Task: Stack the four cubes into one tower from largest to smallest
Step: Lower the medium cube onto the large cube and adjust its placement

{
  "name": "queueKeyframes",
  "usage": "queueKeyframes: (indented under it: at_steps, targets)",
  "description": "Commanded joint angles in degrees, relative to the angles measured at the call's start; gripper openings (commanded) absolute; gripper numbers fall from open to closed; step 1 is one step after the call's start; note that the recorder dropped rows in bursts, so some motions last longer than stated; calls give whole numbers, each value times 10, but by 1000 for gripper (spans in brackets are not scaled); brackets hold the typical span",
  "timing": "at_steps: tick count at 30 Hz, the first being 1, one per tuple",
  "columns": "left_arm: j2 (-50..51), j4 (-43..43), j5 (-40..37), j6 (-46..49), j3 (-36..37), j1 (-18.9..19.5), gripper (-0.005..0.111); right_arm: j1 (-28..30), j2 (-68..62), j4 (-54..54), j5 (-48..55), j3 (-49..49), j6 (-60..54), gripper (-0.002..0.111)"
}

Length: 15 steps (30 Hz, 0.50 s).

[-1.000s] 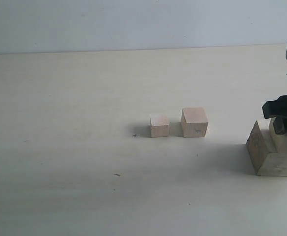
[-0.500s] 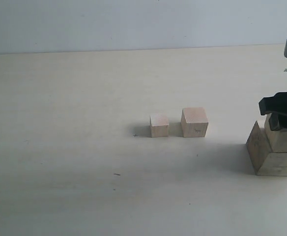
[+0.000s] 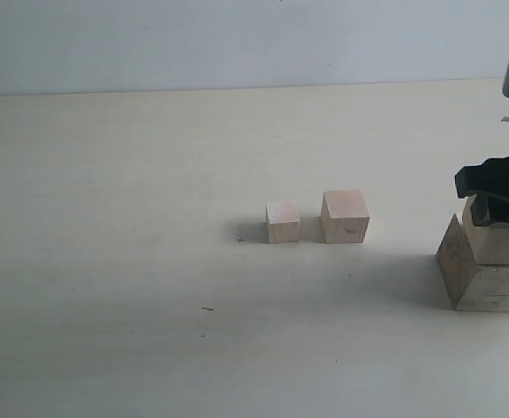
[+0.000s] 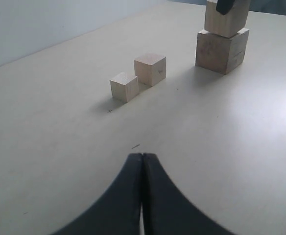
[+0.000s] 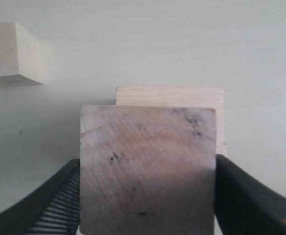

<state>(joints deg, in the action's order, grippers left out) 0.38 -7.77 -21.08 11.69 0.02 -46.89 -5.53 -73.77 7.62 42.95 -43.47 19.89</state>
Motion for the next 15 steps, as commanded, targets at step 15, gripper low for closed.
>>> queueKeyframes:
  at_steps: [15]
  targets:
    - [-4,1,4,3,0,1,0,62,3,-116,-15,1,-160,0]
